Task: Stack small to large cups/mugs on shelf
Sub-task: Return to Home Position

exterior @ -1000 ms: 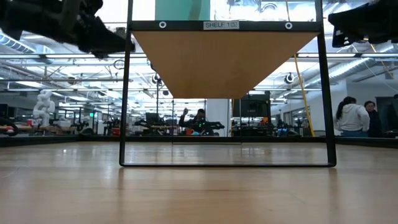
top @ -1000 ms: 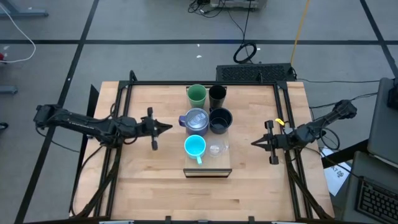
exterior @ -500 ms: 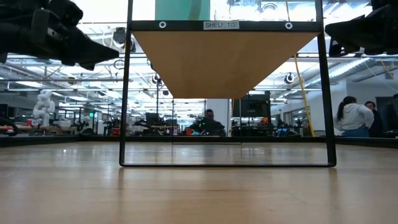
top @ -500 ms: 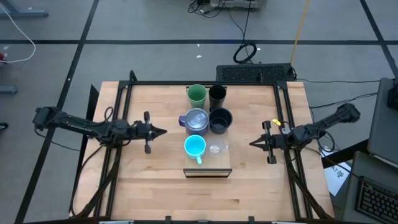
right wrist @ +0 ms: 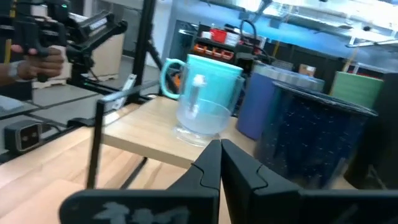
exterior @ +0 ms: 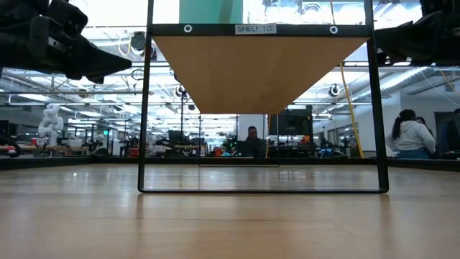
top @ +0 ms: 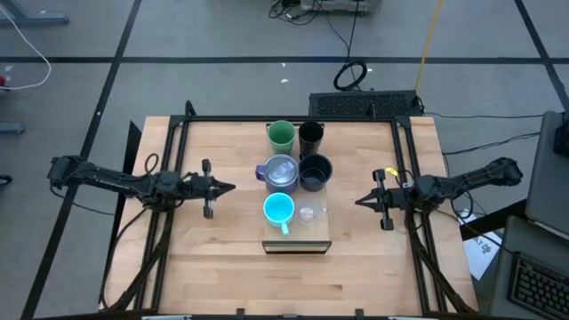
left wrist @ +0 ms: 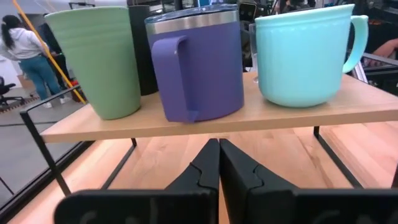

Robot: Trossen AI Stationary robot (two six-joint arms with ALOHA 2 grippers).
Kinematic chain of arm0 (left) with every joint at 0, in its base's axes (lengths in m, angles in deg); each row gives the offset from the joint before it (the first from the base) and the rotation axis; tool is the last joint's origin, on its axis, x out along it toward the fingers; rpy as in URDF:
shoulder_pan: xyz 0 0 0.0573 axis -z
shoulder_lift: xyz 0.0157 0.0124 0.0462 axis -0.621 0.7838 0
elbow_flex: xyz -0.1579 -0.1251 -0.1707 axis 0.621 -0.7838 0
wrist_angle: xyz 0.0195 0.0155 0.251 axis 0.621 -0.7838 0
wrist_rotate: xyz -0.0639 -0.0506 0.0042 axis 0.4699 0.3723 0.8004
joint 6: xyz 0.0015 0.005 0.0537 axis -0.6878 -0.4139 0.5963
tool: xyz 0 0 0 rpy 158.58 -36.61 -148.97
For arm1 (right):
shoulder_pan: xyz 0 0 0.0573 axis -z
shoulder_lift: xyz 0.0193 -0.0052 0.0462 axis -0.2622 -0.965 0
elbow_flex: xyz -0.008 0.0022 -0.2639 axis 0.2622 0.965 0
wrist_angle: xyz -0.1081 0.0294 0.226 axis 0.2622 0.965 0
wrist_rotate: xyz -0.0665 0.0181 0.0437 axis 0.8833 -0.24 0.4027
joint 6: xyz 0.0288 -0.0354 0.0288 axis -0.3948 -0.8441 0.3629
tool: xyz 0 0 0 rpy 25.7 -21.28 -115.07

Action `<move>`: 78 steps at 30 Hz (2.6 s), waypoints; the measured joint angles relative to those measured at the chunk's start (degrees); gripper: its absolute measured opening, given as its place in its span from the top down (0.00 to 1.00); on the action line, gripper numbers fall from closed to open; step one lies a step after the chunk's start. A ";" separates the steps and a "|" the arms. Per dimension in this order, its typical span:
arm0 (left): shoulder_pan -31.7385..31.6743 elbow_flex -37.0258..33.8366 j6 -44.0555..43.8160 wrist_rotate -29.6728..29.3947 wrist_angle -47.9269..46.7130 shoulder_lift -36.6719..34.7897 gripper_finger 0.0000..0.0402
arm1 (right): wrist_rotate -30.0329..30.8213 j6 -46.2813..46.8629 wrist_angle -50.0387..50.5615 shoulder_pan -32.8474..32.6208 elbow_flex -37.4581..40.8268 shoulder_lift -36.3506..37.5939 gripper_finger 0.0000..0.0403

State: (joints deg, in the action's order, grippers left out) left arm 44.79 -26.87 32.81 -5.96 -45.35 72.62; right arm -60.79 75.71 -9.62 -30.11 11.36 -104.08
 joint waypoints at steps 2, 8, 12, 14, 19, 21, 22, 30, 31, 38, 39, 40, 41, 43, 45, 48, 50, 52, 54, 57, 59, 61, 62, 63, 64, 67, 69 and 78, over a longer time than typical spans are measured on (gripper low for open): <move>-0.33 -0.54 -0.42 0.00 0.01 -0.76 0.98 | -0.22 0.20 0.79 1.57 0.04 0.31 1.00; -0.56 -1.08 -1.11 0.00 -0.13 -1.82 0.98 | -3.42 0.76 3.17 5.40 0.07 1.65 1.00; -0.56 -1.08 -0.86 0.00 -0.25 -1.82 0.99 | -3.41 0.90 5.72 8.03 0.11 2.92 1.00; -0.56 -1.08 -0.86 0.00 -0.56 -1.80 0.99 | -3.41 1.51 7.20 9.24 0.11 3.79 1.00; -0.56 -1.08 -0.92 0.00 -0.54 -1.80 0.97 | -3.66 3.02 11.77 10.73 0.15 6.55 1.00; -0.56 -1.08 -0.86 0.00 -0.54 -1.80 0.99 | -4.81 2.79 13.38 10.72 0.16 7.81 1.00; -0.54 -1.08 -0.84 0.00 -0.54 -1.80 0.99 | -5.03 2.73 13.78 10.72 0.17 8.57 1.00; -0.56 -1.08 -0.75 0.00 -0.52 -1.80 0.99 | -6.10 0.97 18.40 10.75 0.17 15.12 1.00; -0.56 -1.08 -0.73 -0.01 -0.52 -1.80 0.99 | -6.14 1.14 18.84 10.75 0.17 15.83 1.00; -0.56 -1.08 -0.59 -0.02 -0.54 -1.78 0.98 | -6.14 1.02 19.05 10.75 0.22 15.73 1.00; -0.56 -1.08 -0.62 -0.02 -0.50 -1.80 0.99 | -6.14 0.89 19.05 10.75 0.22 15.75 1.00; -0.56 -1.08 -0.60 -0.02 -0.51 -1.80 0.99 | -6.14 0.90 19.06 10.75 0.22 15.73 1.00; -0.55 -1.08 -0.59 -0.02 -0.55 -1.78 0.99 | -6.14 0.91 19.09 10.75 0.22 15.72 1.00; -0.56 -1.08 -0.62 -0.02 -0.54 -1.80 0.99 | -6.12 1.26 19.09 10.75 0.22 15.72 1.00; -0.54 -1.08 -0.61 0.00 -0.72 -2.10 0.98 | -6.05 1.78 19.12 10.75 0.22 15.72 1.00; -0.56 -1.02 -0.61 -0.01 -1.73 -2.84 0.99 | -6.03 2.93 19.12 10.75 0.22 15.72 1.00; -0.56 -1.02 -0.65 0.22 -3.03 -3.57 0.99 | -6.00 2.99 19.12 10.75 0.22 15.72 1.00; -0.56 -1.02 -1.07 0.95 -3.33 -4.25 0.99 | -5.97 2.99 19.05 10.75 0.22 15.72 1.00; -0.54 -1.02 -1.38 1.38 -4.01 -4.73 0.98 | -5.92 2.99 18.85 10.75 0.22 15.72 1.00; -0.56 -1.02 -1.50 1.39 -5.54 -5.34 0.99 | -5.92 2.99 18.83 10.75 0.22 15.72 1.00; -0.56 -1.02 -1.75 1.40 -6.15 -5.68 0.99 | -5.90 2.99 18.80 10.75 0.22 15.72 1.00; -0.56 -1.02 -2.06 1.53 -6.42 -5.84 0.98 | -5.89 2.99 18.74 10.75 0.22 15.72 1.00; -0.56 -1.02 -2.04 1.90 -6.44 -5.84 0.98 | -5.88 2.99 18.74 10.75 0.22 15.72 1.00; -0.56 -1.02 -1.89 2.33 -6.46 -5.84 0.99 | -5.88 3.02 18.72 10.75 0.22 15.72 1.00; -0.56 -1.02 -1.61 2.99 -6.48 -5.84 0.99 | -5.88 3.02 18.70 10.75 0.22 15.72 1.00; -0.54 -1.36 -1.41 4.39 -5.96 -5.84 0.99 | -5.86 3.01 18.68 10.75 0.22 15.71 1.00; -0.57 -2.52 -1.30 4.37 -5.15 -6.07 0.98 | -5.85 3.02 18.66 10.75 0.22 15.72 1.00; -1.56 -2.83 -0.95 6.99 -5.33 -6.99 0.99 | -5.84 3.02 18.61 10.75 0.22 15.70 1.00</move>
State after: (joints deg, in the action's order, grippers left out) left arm 43.23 -29.70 31.86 1.03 -50.69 65.63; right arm -66.63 78.73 8.99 -19.36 11.58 -88.38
